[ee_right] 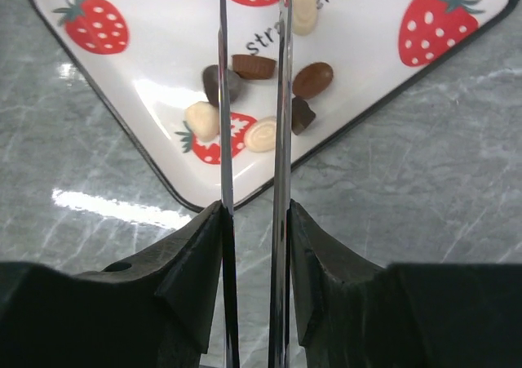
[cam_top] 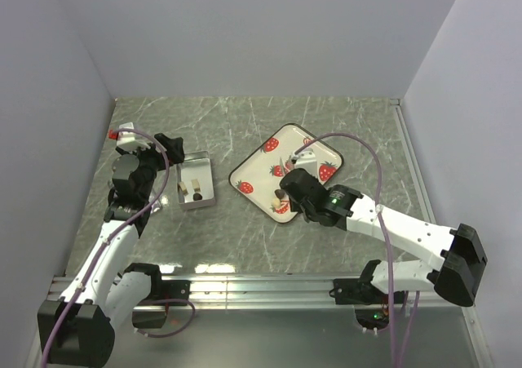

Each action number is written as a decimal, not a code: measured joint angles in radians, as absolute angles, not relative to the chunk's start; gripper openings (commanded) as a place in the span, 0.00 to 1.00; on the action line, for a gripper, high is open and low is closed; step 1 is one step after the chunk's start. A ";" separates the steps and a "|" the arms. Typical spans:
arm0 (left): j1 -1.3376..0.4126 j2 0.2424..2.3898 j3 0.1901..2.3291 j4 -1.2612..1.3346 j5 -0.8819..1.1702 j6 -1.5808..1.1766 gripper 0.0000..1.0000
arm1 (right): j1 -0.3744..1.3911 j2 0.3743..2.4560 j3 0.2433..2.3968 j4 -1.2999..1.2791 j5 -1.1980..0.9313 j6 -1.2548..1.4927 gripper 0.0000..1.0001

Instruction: Pack the chocolate

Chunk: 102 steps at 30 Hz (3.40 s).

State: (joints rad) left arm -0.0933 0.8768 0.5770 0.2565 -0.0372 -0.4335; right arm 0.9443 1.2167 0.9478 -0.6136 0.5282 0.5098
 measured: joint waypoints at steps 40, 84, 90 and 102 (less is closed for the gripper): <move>-0.093 0.877 0.577 0.257 -0.038 -0.435 0.99 | 0.815 1.307 0.874 -0.569 0.437 0.500 0.33; -0.093 0.881 0.577 0.257 -0.038 -0.435 0.99 | 1.097 1.671 1.500 -0.614 0.443 0.331 0.29; -0.093 0.881 0.577 0.257 -0.039 -0.435 0.99 | 1.138 1.781 1.599 -0.623 0.405 0.295 0.29; -0.093 0.881 0.577 0.257 -0.039 -0.435 0.99 | 1.161 1.844 1.654 -0.637 0.347 0.263 0.39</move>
